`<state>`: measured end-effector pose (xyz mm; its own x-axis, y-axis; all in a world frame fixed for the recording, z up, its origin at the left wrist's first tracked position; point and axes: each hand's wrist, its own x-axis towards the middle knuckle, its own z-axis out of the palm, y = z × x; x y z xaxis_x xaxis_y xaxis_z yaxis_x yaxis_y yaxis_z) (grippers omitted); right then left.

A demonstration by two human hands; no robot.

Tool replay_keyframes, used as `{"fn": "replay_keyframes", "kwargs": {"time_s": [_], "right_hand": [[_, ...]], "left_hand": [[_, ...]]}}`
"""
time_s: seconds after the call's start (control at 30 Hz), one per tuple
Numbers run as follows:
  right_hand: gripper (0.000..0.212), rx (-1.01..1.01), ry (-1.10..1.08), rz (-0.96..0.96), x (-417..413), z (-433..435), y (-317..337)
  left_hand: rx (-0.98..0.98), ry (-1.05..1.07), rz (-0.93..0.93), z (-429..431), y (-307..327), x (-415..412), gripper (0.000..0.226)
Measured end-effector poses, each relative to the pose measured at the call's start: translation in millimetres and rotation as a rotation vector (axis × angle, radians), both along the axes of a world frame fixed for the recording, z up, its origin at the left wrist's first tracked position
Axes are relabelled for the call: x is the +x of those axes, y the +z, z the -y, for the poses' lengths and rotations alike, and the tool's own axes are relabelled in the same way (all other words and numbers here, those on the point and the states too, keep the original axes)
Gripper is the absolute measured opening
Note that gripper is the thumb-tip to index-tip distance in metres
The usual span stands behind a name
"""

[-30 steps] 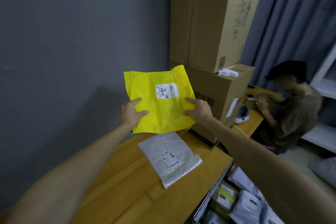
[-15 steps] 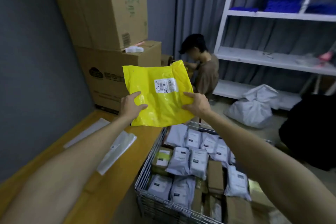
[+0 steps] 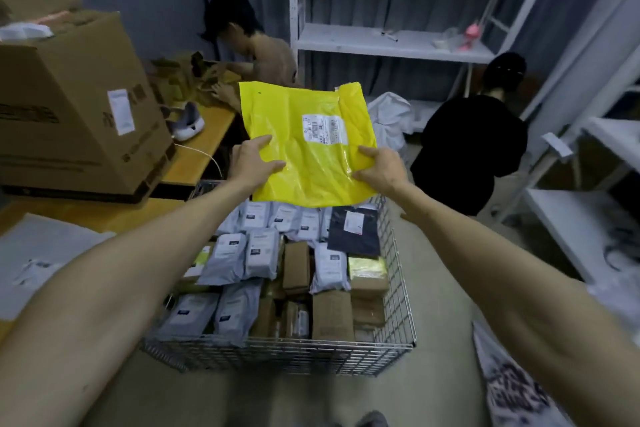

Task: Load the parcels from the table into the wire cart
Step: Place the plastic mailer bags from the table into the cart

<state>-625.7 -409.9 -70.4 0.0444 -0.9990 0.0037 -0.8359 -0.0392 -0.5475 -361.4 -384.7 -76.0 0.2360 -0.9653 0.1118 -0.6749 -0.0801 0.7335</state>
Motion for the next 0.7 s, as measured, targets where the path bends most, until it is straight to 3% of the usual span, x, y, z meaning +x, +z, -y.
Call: {"fn": "replay_keyframes", "kwargs": {"time_s": [0.33,0.7], "right_hand": [[0.071,0.058,-0.189,0.009,-79,-13,-43],[0.072,0.169,-0.238,0.054,-44,18,-100]], "left_hand": [[0.079,-0.129,0.068,24,-28,-84,0.072],[0.199,-0.199,0.064,67,-83,-53,0.074]]}}
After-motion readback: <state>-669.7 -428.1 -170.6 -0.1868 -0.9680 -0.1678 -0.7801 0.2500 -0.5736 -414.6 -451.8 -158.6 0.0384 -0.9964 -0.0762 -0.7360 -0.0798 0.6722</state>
